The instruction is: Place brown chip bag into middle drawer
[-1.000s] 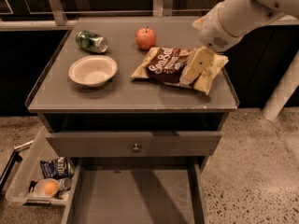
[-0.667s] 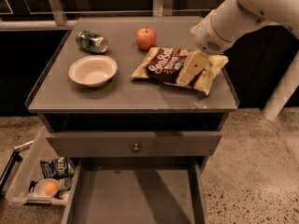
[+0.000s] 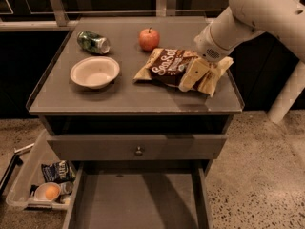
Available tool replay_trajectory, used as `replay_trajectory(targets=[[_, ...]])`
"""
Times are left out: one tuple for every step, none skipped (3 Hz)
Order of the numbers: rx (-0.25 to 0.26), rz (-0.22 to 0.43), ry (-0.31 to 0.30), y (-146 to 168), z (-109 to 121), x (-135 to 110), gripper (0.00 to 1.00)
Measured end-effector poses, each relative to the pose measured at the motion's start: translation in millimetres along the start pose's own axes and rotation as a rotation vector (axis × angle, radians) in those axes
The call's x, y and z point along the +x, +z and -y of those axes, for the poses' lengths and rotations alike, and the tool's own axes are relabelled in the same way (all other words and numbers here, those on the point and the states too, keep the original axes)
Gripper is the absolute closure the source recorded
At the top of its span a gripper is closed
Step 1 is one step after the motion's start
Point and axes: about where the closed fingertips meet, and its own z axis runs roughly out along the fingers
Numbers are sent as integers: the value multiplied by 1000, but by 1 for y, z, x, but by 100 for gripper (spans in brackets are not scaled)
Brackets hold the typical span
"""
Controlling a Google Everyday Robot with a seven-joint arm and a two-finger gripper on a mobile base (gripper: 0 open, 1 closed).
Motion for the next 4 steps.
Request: replay_trajectory(targets=[[-16, 2, 21, 10, 2, 7, 0], [-16, 2, 21, 10, 2, 7, 19], [-17, 2, 21, 10, 2, 7, 43], [-17, 2, 21, 11, 2, 7, 66]])
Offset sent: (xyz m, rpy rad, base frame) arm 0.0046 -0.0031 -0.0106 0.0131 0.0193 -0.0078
